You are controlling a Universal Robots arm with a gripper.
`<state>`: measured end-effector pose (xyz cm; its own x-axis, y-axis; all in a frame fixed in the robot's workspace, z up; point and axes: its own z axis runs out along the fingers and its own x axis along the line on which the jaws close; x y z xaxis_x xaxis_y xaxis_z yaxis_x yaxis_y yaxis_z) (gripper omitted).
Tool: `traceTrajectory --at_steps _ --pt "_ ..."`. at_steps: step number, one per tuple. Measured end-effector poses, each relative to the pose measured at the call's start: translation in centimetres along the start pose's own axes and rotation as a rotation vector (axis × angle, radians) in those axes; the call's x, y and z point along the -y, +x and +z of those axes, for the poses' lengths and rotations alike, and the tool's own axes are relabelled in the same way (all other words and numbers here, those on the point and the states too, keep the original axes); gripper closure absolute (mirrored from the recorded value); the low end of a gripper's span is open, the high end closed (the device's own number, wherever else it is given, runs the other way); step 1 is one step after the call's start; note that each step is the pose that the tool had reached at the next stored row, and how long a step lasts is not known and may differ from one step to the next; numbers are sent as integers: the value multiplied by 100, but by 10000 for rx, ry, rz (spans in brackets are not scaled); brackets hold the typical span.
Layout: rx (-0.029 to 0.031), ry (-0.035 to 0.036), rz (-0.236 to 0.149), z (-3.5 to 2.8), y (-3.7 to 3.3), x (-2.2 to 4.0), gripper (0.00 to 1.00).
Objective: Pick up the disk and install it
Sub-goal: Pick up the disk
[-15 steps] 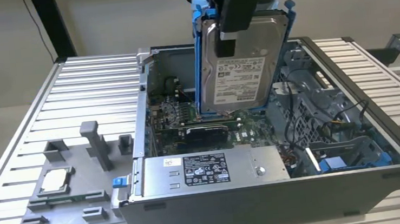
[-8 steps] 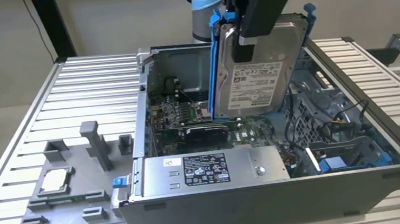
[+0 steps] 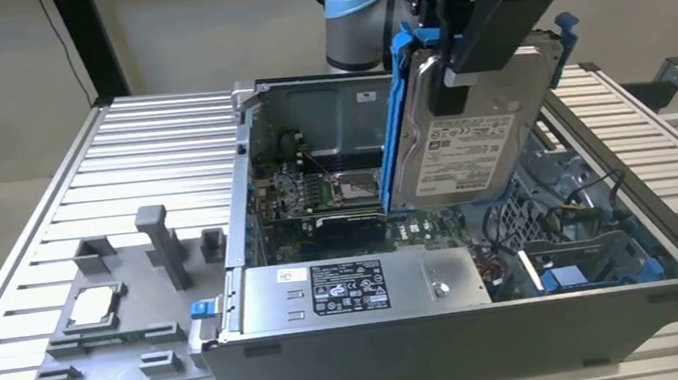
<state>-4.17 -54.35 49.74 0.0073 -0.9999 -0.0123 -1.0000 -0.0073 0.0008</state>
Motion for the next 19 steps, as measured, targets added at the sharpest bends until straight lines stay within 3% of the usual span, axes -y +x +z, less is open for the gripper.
traceTrajectory --at_steps 19 --pt "0 -13 -1 -4 311 569 100"
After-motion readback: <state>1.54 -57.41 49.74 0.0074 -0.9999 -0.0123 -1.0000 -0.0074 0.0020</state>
